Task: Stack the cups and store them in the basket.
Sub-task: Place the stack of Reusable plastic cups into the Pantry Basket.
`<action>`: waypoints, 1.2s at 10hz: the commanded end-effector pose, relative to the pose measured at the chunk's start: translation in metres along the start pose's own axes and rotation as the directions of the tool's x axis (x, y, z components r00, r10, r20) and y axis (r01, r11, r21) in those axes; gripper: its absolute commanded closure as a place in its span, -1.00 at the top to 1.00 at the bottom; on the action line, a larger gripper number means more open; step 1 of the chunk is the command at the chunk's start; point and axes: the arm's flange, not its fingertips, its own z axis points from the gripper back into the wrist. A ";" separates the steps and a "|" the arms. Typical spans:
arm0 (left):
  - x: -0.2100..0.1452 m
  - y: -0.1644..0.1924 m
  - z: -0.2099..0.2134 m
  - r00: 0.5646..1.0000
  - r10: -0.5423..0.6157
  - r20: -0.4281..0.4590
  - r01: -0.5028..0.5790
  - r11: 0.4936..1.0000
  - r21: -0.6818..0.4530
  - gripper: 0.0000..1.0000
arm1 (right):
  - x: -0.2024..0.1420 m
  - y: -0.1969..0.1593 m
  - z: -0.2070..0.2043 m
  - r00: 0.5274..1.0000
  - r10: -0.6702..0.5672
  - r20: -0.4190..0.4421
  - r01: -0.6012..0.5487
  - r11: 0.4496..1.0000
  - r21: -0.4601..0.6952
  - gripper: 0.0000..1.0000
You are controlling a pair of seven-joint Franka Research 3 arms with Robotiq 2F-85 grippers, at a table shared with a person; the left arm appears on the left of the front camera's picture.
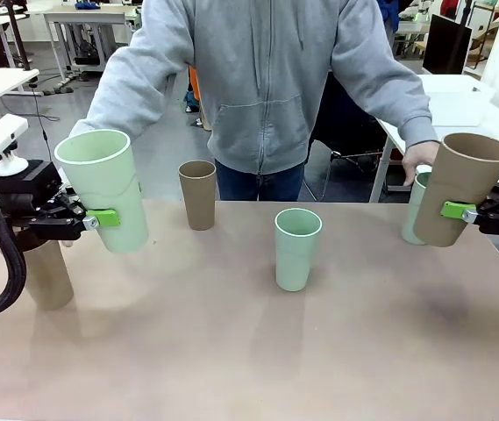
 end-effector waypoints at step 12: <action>0.002 0.000 -0.001 1.000 -0.012 0.002 0.012 1.000 -0.002 0.70 | 0.001 0.000 0.001 1.000 0.010 0.001 -0.010 1.000 -0.002 0.68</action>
